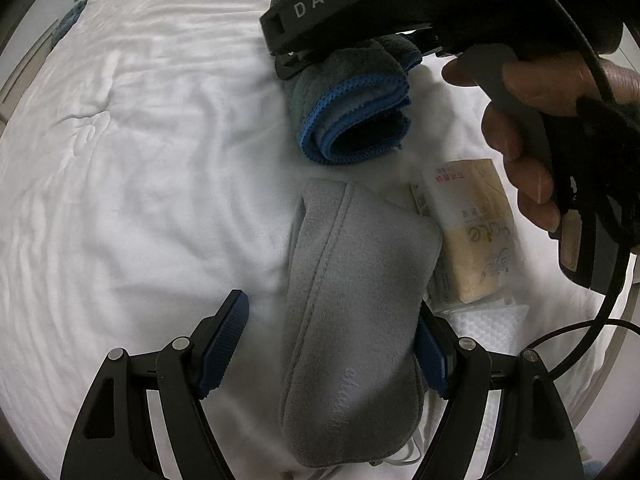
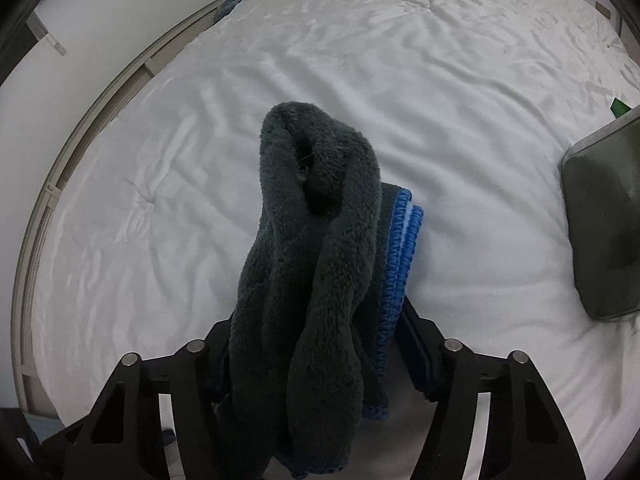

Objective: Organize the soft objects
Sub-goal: 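Lift the dark grey towel with the right tool while the left tool hovers over the grey mask, then close the left tool on the grey fleece mask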

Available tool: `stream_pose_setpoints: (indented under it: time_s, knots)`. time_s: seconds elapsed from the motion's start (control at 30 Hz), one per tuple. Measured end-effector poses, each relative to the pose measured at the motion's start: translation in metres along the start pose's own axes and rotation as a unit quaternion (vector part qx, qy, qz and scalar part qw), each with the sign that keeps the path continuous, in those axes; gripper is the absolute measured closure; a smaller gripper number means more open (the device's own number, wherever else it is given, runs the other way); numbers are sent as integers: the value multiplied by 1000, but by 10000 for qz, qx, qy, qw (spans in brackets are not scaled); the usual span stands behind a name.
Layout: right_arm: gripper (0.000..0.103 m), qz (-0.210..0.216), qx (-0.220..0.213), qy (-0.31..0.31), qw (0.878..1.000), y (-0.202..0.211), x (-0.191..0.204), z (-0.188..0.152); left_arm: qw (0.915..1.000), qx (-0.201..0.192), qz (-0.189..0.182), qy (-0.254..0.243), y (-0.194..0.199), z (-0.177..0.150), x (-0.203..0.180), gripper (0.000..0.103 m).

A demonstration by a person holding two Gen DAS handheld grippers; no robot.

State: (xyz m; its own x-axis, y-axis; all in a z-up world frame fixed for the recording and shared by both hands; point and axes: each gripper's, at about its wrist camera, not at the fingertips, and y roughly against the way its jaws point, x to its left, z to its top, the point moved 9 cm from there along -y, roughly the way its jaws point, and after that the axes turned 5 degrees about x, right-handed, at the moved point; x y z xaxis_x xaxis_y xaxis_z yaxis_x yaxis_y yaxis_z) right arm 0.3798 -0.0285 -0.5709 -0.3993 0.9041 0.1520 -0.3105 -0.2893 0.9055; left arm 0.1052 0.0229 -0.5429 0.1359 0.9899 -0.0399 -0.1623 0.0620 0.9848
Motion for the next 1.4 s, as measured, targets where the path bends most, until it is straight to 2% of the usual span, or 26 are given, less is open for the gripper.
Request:
stream_pose_setpoints:
  time_s: [0.1, 0.17, 0.4, 0.9, 1.17, 1.4]
  knots:
    - [49, -31, -23, 80, 10000, 0, 2, 0, 10000, -4, 19, 19, 0, -1, -2, 30]
    - [64, -73, -47, 187, 9998, 1, 3, 0, 10000, -2, 30, 26, -1, -2, -3, 30]
    - [75, -115, -134, 457, 9988, 11, 9, -3, 10000, 6, 78, 42, 1, 2, -3, 30]
    - [76, -487, -503, 935, 9931, 70, 1, -31, 9998, -12, 165, 113, -3, 6, -4, 29]
    - [76, -669, -520, 978, 9916, 110, -14, -65, 9996, -23, 225, 139, -3, 6, -6, 29]
    - [76, -681, -293, 949, 9927, 132, -28, -112, 9996, -29, 253, 123, -4, 6, -6, 29]
